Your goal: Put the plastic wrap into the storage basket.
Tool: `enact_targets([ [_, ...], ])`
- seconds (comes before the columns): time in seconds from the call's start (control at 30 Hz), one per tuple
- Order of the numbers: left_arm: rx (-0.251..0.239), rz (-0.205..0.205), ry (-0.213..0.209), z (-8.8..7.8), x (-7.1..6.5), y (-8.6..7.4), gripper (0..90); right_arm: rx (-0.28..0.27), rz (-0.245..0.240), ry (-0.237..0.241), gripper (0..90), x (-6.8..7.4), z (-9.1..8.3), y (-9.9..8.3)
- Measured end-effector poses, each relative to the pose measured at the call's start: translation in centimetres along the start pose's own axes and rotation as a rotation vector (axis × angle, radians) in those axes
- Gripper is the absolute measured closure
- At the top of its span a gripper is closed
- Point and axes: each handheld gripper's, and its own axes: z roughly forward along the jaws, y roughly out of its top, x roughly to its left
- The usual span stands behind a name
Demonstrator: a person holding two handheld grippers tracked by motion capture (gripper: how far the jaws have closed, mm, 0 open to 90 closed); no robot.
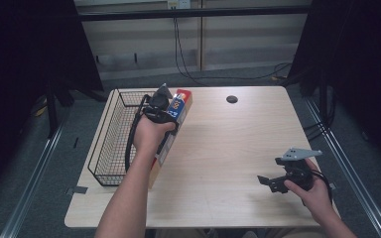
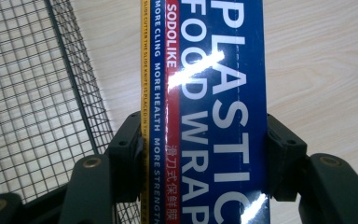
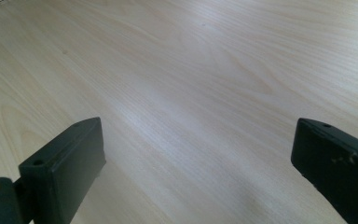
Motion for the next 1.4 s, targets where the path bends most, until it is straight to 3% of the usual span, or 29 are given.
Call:
enact_targets([
  [0.17,0.003,0.005,0.009,-0.2,0.5,-0.1,42.6,0.007,-0.003,0.005,2.4,0.0,0.0,0.0],
  [0.6,-0.010,-0.042,0.029,-0.8,1.7,-0.4,42.7,0.006,-0.008,0.006,2.4,0.1,0.1,0.0],
  [0.63,-0.007,-0.029,0.032,-0.9,1.9,-0.4,42.7,0.006,-0.007,0.006,2.4,0.1,0.1,0.0],
  [1.4,-0.016,-0.125,0.062,-1.1,4.1,-1.5,42.6,0.011,-0.011,0.010,2.4,0.2,0.1,0.0],
])
